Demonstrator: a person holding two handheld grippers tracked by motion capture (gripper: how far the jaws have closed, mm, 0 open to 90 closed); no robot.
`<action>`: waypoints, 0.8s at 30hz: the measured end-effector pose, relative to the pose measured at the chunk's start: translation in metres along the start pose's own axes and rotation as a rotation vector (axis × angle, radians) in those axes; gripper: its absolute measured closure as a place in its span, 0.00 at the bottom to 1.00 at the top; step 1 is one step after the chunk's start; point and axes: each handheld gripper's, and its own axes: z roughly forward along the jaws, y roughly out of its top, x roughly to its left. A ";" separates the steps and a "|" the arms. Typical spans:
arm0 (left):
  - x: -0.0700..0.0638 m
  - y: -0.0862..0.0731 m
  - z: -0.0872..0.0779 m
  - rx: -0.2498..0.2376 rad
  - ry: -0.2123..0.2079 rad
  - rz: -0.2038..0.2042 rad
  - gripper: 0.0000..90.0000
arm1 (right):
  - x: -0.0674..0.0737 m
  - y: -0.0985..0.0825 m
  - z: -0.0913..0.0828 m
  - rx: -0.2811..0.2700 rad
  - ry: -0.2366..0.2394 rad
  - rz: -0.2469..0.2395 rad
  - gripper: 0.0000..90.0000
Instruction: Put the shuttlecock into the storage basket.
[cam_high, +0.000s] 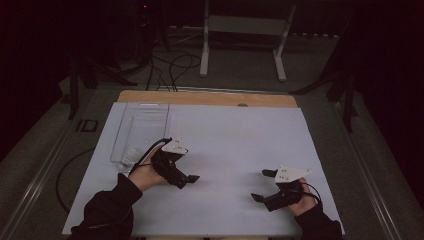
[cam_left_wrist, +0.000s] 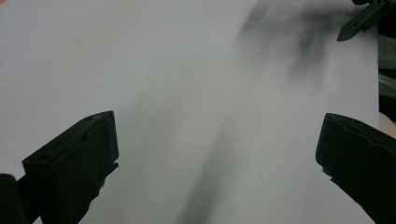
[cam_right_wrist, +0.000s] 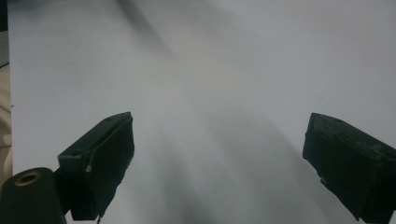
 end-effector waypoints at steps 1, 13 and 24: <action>-0.001 -0.002 0.001 -0.001 -0.002 0.000 0.00 | 0.000 0.000 0.000 0.002 0.001 0.001 0.10; -0.010 -0.033 0.005 -0.003 -0.018 0.014 0.00 | 0.001 0.000 0.000 -0.001 -0.001 -0.003 0.10; -0.017 -0.053 0.004 -0.023 -0.017 0.027 0.00 | 0.002 -0.002 0.001 -0.002 -0.001 -0.003 0.10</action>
